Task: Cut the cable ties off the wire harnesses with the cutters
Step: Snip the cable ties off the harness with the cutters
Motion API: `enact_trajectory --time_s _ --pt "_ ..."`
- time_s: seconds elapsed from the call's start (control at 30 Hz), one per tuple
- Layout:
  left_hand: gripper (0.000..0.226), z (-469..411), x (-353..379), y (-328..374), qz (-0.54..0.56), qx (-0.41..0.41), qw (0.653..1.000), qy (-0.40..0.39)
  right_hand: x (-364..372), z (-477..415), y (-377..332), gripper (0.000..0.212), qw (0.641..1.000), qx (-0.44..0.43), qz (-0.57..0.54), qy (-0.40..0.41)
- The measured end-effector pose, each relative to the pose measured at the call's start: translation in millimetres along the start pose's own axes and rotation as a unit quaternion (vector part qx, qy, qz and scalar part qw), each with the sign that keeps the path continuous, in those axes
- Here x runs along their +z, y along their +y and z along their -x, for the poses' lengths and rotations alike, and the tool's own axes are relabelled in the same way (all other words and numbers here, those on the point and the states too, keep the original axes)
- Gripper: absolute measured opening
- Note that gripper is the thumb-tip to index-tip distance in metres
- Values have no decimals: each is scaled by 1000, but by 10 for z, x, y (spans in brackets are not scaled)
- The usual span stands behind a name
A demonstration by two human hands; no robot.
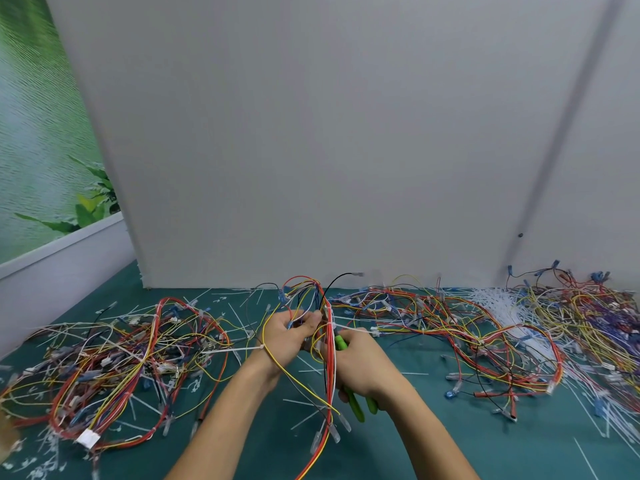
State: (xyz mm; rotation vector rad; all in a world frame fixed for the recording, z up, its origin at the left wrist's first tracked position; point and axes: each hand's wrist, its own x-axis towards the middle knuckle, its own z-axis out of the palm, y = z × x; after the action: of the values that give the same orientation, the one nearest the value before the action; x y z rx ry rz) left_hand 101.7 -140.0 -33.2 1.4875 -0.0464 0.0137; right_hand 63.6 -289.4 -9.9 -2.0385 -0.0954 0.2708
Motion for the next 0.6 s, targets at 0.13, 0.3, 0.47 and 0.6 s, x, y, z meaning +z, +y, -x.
enact_trajectory --time_s 0.13,0.3,0.47,0.6 --pt "15 -14 3 -26 -4 13 1000 1 2 0 9 40 999 11 -32 1" --pt "11 2 20 -7 -45 100 994 -13 -3 -31 31 32 997 -1 -81 -2" --pt "9 41 87 43 -71 136 987 -40 -149 -49 69 28 988 11 -153 -9" --pt "11 48 102 23 -29 107 994 -2 -129 -61 54 21 989 -3 -146 -10"
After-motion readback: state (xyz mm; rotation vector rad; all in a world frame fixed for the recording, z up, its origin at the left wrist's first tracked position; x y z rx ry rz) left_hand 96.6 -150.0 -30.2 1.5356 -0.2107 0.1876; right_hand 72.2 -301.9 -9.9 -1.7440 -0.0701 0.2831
